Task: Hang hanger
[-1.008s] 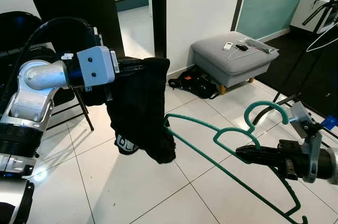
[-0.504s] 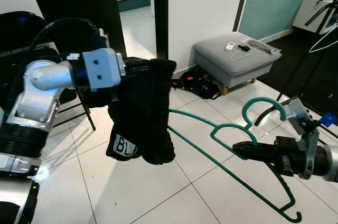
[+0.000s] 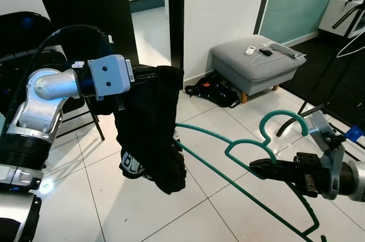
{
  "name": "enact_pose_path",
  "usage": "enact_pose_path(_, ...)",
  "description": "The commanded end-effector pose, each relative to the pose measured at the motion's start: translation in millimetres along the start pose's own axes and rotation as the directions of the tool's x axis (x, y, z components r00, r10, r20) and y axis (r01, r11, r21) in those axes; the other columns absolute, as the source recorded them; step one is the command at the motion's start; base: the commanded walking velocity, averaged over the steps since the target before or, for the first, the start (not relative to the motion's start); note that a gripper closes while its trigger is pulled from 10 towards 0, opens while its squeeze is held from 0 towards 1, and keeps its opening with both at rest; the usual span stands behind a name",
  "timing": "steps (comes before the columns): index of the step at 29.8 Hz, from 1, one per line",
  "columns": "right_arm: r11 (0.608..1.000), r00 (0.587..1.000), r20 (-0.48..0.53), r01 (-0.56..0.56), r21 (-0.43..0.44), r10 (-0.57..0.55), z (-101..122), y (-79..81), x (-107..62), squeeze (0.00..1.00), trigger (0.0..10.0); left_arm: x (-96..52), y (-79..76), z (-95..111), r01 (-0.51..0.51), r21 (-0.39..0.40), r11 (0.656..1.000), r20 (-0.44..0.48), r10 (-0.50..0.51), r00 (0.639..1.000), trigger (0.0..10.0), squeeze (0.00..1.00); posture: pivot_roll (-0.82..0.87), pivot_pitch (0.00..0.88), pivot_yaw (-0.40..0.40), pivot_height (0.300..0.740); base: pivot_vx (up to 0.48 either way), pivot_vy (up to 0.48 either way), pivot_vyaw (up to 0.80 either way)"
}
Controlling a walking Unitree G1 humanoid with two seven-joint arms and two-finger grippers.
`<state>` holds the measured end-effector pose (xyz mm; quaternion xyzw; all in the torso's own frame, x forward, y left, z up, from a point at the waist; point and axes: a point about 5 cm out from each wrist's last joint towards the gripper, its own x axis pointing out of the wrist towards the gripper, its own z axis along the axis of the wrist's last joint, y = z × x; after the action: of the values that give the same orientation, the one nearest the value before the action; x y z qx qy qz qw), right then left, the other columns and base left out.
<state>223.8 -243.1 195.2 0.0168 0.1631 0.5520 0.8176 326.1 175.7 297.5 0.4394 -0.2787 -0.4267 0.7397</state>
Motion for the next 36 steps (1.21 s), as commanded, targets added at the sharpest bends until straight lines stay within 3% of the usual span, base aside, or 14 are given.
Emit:
enact_pose_path(1, 0.999, 0.999, -0.010, -0.038, -0.001, 0.038, 0.1, 5.1, 3.0, 0.00, 10.0, -7.9, 11.3, 0.4, -0.036, 0.045, 0.998, -0.024, 0.037, 0.999, 10.0, 0.00, -0.10, 0.000, 0.051, 0.740, 0.000, 0.000, 0.00)
enact_pose_path(12, 1.000, 1.000, -0.001, -0.010, -0.002, 0.010, -0.3, 3.1, 4.0, 0.00, 10.0, -5.6, 5.4, -0.8, -0.029, 0.036, 0.999, -0.011, 0.030, 0.999, 10.0, 0.00, -0.10, 0.000, 0.052, 0.740, 0.000, 0.000, 0.00)
enact_pose_path(17, 0.999, 0.999, 0.021, 0.030, -0.011, -0.030, 0.4, -1.8, 6.4, 0.00, 10.0, -0.2, 8.7, 14.2, -0.046, -0.008, 0.999, 0.105, 0.046, 0.993, 10.0, 0.00, -0.09, 0.000, 0.054, 0.740, 0.000, 0.000, 0.00)
enact_pose_path(24, 0.990, 0.988, 0.098, 0.126, -0.063, -0.120, 10.5, -15.9, 14.3, 0.00, 10.0, 5.9, 8.6, 24.1, -0.023, -0.016, 1.000, 0.172, 0.026, 0.985, 10.0, 0.00, -0.09, 0.000, 0.056, 0.740, 0.000, 0.000, 0.00)
enact_pose_path(36, 0.994, 0.987, 0.146, 0.084, -0.075, -0.073, 19.3, -13.6, 27.0, 0.00, 10.0, 17.4, 2.4, 36.8, 0.018, -0.016, 1.000, 0.217, -0.015, 0.976, 10.0, 0.00, -0.09, 0.000, 0.056, 0.740, 0.000, 0.000, 0.00)
